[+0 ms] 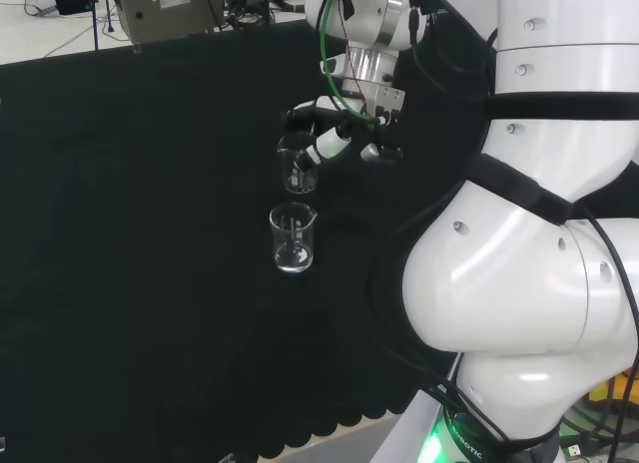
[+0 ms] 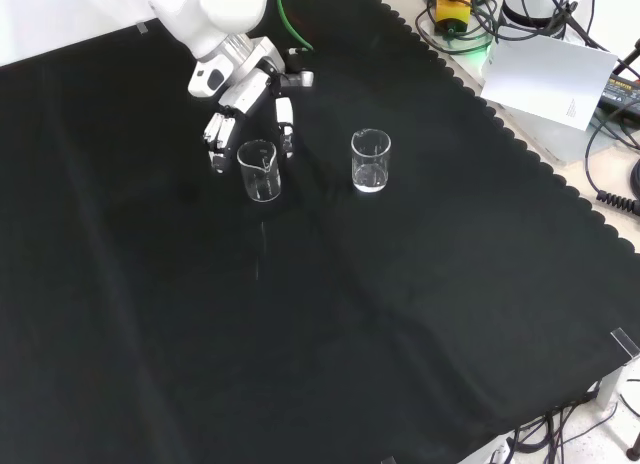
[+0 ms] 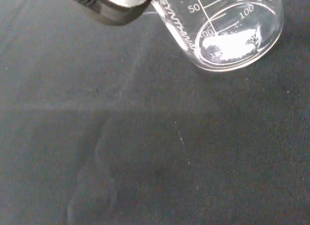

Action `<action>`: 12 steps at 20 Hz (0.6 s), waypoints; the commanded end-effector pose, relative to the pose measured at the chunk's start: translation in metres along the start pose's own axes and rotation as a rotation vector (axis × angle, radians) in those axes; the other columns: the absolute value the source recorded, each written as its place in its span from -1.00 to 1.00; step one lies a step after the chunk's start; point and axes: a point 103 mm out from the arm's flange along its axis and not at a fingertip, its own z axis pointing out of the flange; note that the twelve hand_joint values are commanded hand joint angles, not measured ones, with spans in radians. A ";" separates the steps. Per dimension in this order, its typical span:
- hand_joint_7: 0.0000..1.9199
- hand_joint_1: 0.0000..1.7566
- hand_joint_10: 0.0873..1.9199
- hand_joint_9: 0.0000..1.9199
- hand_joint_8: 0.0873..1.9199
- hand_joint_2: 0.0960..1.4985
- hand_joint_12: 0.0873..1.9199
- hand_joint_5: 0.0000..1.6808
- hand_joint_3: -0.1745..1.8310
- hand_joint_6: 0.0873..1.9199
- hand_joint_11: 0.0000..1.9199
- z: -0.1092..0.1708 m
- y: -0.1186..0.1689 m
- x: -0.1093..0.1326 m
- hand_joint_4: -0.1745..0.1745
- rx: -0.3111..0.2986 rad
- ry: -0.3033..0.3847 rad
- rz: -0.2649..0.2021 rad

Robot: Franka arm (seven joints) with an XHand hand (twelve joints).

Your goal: Place the beaker back on the table.

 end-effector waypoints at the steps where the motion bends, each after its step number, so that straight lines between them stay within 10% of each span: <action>1: -0.70 -0.02 -0.25 -0.85 -1.00 0.08 0.47 -0.68 -1.00 -1.00 -0.92 -0.039 -0.028 0.023 -0.29 -0.068 -0.057 0.028; 12: -0.61 -0.10 -0.24 -0.76 -1.00 0.11 0.48 -0.68 -1.00 -1.00 -0.91 -0.080 -0.109 0.089 -0.33 -0.105 -0.107 0.063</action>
